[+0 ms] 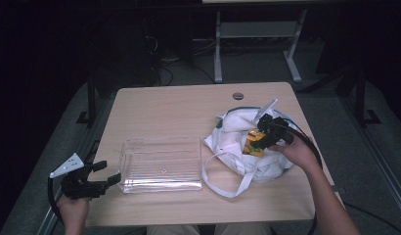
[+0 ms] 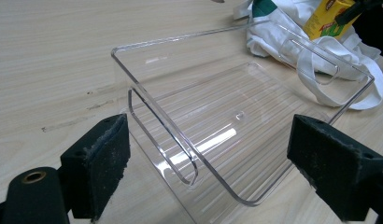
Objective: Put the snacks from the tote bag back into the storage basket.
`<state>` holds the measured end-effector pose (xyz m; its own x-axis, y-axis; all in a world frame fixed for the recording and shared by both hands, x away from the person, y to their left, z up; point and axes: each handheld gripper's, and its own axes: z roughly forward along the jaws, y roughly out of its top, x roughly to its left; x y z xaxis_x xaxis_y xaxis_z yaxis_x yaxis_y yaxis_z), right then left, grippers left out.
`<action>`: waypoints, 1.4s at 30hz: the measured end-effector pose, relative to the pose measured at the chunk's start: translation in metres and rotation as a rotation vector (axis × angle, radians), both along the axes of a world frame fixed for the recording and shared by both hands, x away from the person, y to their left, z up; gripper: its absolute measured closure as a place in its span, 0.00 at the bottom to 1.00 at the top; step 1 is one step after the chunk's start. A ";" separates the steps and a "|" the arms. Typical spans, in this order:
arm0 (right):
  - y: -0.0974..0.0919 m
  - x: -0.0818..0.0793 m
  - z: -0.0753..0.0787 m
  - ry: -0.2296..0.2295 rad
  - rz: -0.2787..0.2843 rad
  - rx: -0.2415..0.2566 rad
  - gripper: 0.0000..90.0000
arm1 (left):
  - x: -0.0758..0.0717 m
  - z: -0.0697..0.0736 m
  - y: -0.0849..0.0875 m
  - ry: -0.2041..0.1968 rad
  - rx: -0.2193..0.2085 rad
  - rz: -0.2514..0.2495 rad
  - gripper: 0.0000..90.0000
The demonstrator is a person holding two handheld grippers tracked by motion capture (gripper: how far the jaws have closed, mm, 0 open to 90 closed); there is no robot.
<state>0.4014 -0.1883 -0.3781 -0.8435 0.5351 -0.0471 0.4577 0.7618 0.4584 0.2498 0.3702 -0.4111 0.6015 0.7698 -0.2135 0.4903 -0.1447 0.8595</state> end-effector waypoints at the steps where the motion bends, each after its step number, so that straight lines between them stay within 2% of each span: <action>1: 0.000 0.000 0.000 -0.002 0.002 -0.003 0.52 | 0.000 0.000 0.000 0.001 0.000 0.001 0.14; 10: 0.002 0.000 0.001 -0.010 0.032 -0.031 0.54 | 0.000 0.000 0.000 0.000 0.001 0.002 0.14; 15: 0.005 0.001 0.002 -0.007 0.023 -0.042 0.55 | 0.000 0.000 0.001 0.000 0.002 0.004 0.14; 27: 0.003 0.009 0.007 0.014 -0.006 -0.025 0.57 | -0.001 0.000 0.003 -0.006 -0.001 0.011 0.14; 32: 0.001 0.011 0.015 0.005 -0.003 -0.013 0.57 | -0.002 0.001 0.004 -0.007 -0.004 0.016 0.14; 33: 0.001 0.010 0.020 0.000 -0.007 -0.003 0.57 | -0.002 0.000 0.004 -0.007 -0.005 0.016 0.14; 42: 0.002 0.004 0.041 -0.025 0.013 -0.003 0.57 | -0.003 0.001 0.005 -0.009 -0.006 0.019 0.14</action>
